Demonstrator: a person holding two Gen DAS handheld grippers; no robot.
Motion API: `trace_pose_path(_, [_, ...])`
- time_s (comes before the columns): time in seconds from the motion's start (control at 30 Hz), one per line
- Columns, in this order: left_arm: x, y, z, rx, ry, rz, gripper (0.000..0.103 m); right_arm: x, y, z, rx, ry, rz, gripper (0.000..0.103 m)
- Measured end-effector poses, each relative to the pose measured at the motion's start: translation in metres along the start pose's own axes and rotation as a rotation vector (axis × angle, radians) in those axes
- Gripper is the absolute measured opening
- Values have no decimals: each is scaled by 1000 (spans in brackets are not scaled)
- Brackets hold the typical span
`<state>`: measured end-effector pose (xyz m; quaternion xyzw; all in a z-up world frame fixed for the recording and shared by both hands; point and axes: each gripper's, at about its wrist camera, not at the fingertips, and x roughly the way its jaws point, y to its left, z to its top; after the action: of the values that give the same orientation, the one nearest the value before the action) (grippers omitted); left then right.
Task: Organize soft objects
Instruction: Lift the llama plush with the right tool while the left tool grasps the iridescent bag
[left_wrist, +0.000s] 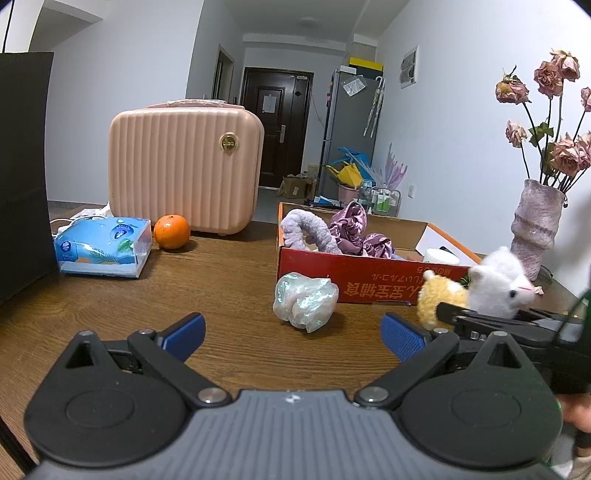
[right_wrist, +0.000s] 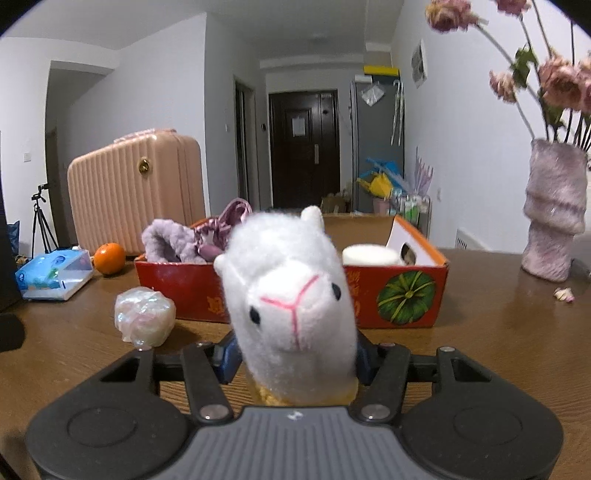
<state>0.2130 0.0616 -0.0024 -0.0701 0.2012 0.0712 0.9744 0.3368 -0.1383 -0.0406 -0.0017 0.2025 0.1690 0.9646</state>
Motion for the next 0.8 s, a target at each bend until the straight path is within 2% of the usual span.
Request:
trace_pose_path(0.3, [2,-2,-2,5,5,1,103,-37,-12,-7,-13,-44,7,57])
trace_pose_path(0.53, [8,-2,-2,32,8,-12,103,-45,-17,-9,-10,-53,-1,57])
trace_pose_path(0.67, [25,2,3,50,15,-21,103,-46,-17,-9,-5,-56,-12,57])
trace_pose_path(0.8, [56,6,8,66,62,-26,103,-45,-17,-10,-1,-58,-26,57])
